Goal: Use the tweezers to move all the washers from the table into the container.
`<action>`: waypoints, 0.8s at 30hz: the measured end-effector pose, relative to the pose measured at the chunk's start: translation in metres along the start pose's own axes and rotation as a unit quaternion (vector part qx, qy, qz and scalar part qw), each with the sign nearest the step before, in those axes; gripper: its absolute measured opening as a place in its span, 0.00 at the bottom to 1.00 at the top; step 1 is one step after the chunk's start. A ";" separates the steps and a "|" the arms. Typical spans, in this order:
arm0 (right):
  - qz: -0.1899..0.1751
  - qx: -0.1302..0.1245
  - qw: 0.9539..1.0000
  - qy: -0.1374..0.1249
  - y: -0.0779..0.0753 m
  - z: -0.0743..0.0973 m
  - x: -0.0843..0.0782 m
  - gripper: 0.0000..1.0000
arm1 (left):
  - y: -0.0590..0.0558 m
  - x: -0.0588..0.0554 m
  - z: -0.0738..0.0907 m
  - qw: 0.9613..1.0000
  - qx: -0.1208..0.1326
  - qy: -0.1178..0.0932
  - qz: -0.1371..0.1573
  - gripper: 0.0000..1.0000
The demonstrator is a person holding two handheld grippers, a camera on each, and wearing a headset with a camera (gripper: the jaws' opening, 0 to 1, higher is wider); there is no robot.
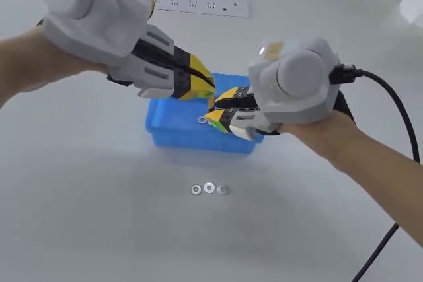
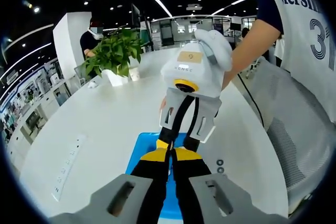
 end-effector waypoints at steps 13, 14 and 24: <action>0.021 0.000 0.999 -0.044 0.018 0.023 0.024 0.14 | -0.024 0.020 0.029 0.999 0.008 -0.002 -0.033 0.06; 0.022 -0.001 0.999 -0.048 0.020 0.025 0.025 0.14 | -0.027 0.022 0.031 0.999 0.008 -0.003 -0.035 0.06; 0.035 0.013 0.997 -0.064 0.050 0.040 0.034 0.14 | -0.057 0.032 0.045 0.999 0.005 0.004 -0.049 0.06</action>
Point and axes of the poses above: the centre of the closed fingertips' face, and the gripper's own axes: z roughly backward along the fingers, y roughly to its left, x roughly out of its top, the point moved 7 cm from there along z, roughly backward along the fingers, and after that the axes turned 3 degrees about z, right-handed, at the moved point
